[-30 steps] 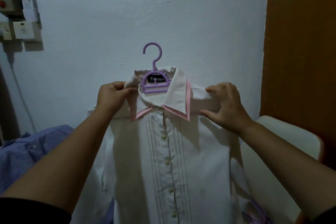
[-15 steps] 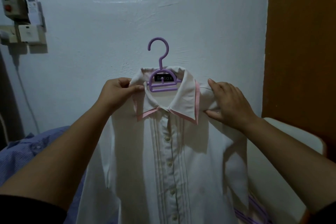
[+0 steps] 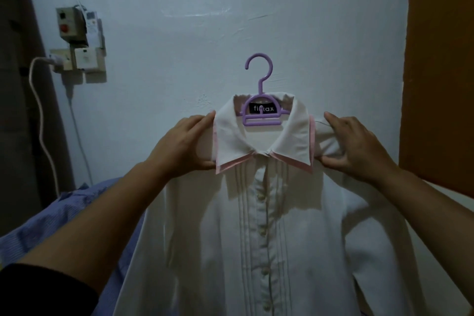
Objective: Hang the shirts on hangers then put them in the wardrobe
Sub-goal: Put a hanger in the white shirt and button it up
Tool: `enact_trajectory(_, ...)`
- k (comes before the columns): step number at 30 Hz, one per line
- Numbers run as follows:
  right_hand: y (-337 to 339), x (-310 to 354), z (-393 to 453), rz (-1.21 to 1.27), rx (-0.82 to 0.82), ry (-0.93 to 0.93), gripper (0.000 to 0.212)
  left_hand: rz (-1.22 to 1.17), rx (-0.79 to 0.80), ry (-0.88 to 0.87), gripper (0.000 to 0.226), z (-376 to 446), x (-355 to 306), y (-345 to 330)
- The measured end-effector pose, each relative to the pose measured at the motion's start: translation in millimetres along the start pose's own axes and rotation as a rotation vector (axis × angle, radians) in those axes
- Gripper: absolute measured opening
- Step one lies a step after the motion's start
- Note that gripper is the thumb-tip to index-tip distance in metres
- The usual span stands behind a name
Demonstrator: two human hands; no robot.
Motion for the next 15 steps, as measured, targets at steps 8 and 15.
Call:
enact_trajectory(8,-11,2,7,0.372,0.022,-0.269,0.102,0.179,-0.133,0.026,0.104,-19,1,30)
enact_trajectory(15,-53,3,7,0.52,0.186,-0.441,0.094,0.243,-0.033,0.119,0.108,-42,28,28)
Point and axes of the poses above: each hand's wrist, its own z-axis towards the middle knuckle, its own y-axis out of the back of the hand, x = y × z, the point moved 6 cm from there along z, towards the middle knuckle
